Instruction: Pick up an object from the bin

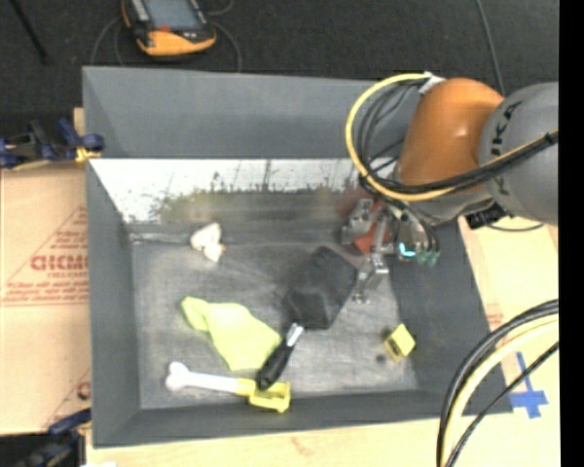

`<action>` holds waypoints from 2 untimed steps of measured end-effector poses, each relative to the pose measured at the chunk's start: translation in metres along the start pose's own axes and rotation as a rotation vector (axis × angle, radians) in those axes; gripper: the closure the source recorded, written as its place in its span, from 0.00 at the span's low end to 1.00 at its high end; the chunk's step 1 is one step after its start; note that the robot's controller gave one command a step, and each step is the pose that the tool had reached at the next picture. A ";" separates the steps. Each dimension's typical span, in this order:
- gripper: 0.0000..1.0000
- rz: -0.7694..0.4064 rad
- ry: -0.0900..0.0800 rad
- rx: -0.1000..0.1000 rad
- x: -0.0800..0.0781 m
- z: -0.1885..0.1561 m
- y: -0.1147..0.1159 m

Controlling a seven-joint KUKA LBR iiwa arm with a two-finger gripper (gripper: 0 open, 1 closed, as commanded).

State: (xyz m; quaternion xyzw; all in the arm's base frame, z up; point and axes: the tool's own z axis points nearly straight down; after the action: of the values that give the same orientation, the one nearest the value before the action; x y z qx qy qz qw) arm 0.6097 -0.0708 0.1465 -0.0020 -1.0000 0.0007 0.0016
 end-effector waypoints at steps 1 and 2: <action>0.00 -0.001 -0.008 0.001 -0.002 -0.005 0.000; 1.00 0.160 -0.020 -0.005 -0.022 0.071 0.074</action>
Offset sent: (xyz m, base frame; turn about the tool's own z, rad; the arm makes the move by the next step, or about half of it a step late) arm 0.0165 0.0736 -0.0765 0.1618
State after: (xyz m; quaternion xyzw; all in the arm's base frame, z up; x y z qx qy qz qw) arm 0.6313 0.0030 0.0757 -0.0817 -0.9966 -0.0018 -0.0085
